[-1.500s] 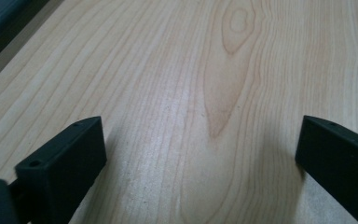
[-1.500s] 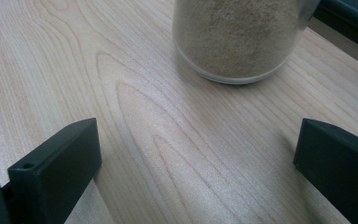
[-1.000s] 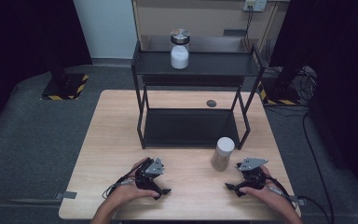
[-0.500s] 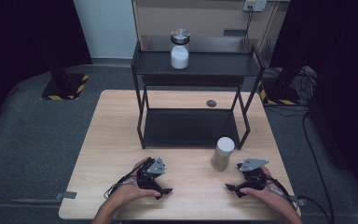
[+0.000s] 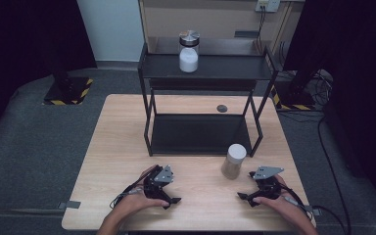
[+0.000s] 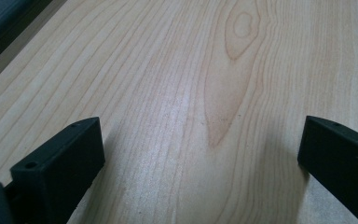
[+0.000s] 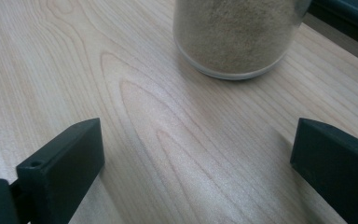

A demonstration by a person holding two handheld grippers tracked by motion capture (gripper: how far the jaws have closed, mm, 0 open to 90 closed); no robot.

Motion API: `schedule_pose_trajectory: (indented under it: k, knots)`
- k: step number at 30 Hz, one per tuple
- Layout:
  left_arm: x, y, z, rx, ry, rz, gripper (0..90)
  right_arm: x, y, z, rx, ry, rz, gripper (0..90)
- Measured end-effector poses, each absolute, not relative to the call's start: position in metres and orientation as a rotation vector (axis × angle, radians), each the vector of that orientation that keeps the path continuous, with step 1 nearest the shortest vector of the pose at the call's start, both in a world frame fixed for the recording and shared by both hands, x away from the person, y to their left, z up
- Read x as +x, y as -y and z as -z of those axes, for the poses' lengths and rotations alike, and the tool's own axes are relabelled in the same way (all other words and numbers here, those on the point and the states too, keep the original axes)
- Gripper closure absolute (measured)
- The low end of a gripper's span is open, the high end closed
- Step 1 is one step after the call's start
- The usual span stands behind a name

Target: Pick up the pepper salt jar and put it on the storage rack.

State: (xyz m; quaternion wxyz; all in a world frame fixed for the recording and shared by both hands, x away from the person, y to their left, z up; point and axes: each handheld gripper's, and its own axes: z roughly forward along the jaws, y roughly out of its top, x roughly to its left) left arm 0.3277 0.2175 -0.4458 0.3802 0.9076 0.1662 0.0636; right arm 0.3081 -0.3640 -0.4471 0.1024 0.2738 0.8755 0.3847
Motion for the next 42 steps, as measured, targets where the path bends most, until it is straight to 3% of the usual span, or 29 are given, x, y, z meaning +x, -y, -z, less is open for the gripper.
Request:
schedule_pose_trajectory:
  k: [21,42]
  knots:
    - [0.328,-0.218,0.446,2.317,-0.425,-0.162,0.0,0.305,0.376,0.438,0.828,-2.535,-1.178,4.7]
    - [0.328,-0.218,0.446,2.317,-0.425,-0.162,0.0,0.311,0.379,0.408,0.791,-2.468,-1.296,6.4]
